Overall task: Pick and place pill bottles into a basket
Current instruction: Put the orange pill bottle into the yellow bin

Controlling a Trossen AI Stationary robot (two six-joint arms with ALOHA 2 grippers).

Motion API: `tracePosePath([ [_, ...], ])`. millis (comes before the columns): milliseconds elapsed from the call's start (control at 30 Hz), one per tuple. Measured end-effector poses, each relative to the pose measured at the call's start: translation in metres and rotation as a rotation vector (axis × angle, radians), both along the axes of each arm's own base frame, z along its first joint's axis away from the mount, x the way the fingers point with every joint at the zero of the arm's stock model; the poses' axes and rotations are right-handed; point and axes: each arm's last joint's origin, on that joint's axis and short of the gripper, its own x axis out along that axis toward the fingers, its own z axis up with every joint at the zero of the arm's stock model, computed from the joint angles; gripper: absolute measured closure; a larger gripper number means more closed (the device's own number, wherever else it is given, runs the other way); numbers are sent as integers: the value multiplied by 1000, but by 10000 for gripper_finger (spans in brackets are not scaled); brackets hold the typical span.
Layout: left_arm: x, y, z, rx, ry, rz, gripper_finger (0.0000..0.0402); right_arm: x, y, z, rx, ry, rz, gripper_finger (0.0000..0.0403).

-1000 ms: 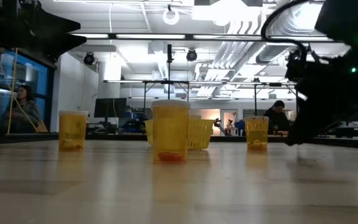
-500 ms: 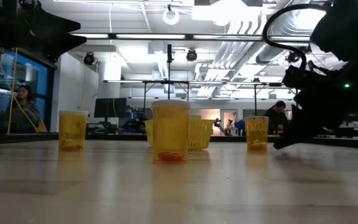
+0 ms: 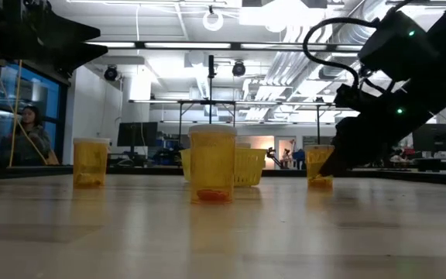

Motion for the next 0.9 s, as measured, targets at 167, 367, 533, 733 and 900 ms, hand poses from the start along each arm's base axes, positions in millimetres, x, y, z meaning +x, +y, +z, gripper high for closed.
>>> tracePosePath([
  [167,0,0,0,0,2,0,110,3,-8,1,22,-7,-5,65],
  [367,0,0,0,0,3,0,110,9,-12,5,2,-25,52,67],
  [533,0,0,0,0,3,0,110,9,-20,5,-26,-22,5,68],
  [733,0,0,0,0,3,0,110,10,-28,4,41,-17,18,69],
  [900,0,0,0,0,3,0,110,12,-32,6,25,-38,-1,75],
])
